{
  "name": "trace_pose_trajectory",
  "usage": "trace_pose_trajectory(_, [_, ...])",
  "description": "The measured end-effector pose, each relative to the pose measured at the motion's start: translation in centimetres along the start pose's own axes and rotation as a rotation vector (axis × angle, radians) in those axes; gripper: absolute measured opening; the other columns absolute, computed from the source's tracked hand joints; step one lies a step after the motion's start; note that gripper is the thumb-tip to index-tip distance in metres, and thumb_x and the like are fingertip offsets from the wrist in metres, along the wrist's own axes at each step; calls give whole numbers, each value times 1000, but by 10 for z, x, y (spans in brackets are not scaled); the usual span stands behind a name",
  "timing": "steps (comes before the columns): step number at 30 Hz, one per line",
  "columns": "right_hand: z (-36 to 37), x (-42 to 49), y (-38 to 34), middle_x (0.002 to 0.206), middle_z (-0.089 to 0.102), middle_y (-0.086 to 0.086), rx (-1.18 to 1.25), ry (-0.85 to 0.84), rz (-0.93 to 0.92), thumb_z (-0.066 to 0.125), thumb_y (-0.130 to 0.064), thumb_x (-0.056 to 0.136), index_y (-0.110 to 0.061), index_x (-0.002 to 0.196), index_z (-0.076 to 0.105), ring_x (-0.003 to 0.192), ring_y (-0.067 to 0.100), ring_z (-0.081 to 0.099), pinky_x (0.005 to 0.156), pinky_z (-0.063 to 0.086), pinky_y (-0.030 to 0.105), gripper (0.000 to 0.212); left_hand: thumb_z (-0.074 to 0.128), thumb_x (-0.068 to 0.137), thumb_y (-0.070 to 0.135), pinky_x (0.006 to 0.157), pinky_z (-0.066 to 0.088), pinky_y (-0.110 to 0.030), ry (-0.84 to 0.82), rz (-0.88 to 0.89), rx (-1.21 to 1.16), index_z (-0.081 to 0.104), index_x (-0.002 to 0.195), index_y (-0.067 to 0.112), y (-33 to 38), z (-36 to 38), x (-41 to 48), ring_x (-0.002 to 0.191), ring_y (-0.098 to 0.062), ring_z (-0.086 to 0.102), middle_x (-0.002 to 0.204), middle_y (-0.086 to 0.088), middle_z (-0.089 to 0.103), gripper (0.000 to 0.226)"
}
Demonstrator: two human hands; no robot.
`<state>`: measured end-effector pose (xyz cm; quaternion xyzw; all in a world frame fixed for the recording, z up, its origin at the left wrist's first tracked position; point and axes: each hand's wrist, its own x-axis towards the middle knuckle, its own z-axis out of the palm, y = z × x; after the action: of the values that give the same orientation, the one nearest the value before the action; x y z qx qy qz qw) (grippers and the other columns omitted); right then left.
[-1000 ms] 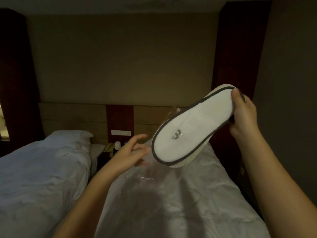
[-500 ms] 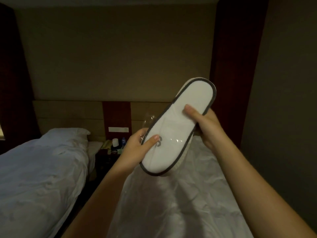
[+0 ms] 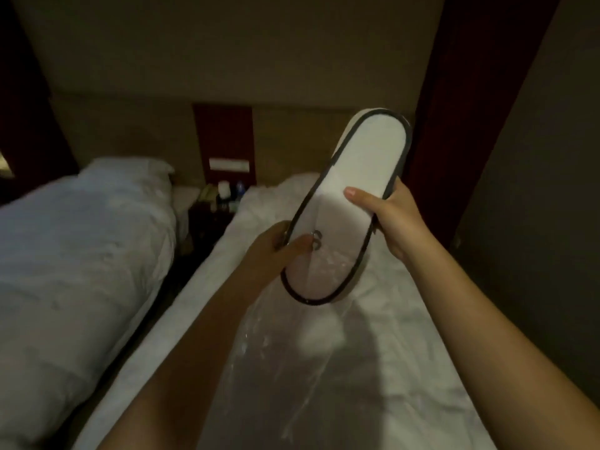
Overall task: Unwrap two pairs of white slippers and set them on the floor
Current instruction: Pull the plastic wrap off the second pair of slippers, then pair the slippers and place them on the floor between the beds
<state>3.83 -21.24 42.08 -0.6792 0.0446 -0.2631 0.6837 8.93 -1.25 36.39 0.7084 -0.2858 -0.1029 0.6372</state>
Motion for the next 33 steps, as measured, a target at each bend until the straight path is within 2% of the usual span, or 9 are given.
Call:
trace_pose_trajectory(3, [-4,-26,79,117,71,1,-7,18,167,84,-21,68,-18,127,59,103,19,70,78,60,37,64,70,66,62,79,58,-32,-43,-191,-24,70,96,36,-69,8,-25,92,-12,71,98,7,76,40])
trace_pose_trajectory(6, [-10,-62,161,119,70,6,-33,59,342,83,-16,72,-15,127,58,106,26,68,83,59,44,61,69,74,51,65,53,-17,-52,-364,-59,73,87,38,-143,23,-61,82,-7,71,85,15,76,19])
trace_pose_trajectory(9, [-17,-95,227,122,69,8,-25,144,446,79,-12,77,-11,129,57,108,24,67,90,56,47,56,67,76,46,69,59,-30,-72,-583,-76,70,88,37,-215,42,-97,80,-7,71,85,13,75,15])
trace_pose_trajectory(15, [-47,-127,289,121,65,21,19,424,446,76,-1,78,2,127,53,108,32,65,89,56,41,54,58,90,16,74,50,-33,-69,-948,-191,52,113,10,-306,68,-154,76,-25,67,99,-8,69,24])
trace_pose_trajectory(21, [-58,-152,320,114,70,8,-88,300,653,77,-4,76,-6,129,55,93,15,71,69,59,27,58,55,91,9,76,47,-33,163,-1054,-259,59,83,16,-358,83,-146,69,-13,67,71,9,72,11])
trace_pose_trajectory(25, [-59,-174,340,120,68,11,-132,264,776,80,-6,74,-9,130,53,104,25,67,85,58,43,62,63,86,27,65,46,-26,184,-1020,-123,69,87,22,-390,85,-127,79,-15,58,86,2,65,8])
trace_pose_trajectory(28, [-61,-181,348,119,67,8,-156,273,802,82,-9,72,-12,129,54,103,23,67,82,59,42,64,64,85,36,62,43,-24,147,-1090,-13,68,107,13,-411,88,-116,81,-17,59,96,-5,65,32])
trace_pose_trajectory(31, [-65,-184,352,119,67,6,-149,287,826,83,-13,71,-15,129,53,102,22,67,78,58,38,66,68,82,36,85,47,-31,212,-1160,-33,44,136,11,-419,88,-114,110,-24,58,134,-15,53,64])
trace_pose_trajectory(33, [-66,-185,353,118,67,3,-144,291,835,84,-15,70,-17,128,53,100,19,67,73,58,34,66,67,83,37,108,35,-40,235,-1136,105,24,147,13,-415,86,-113,137,-30,35,154,-14,28,81])
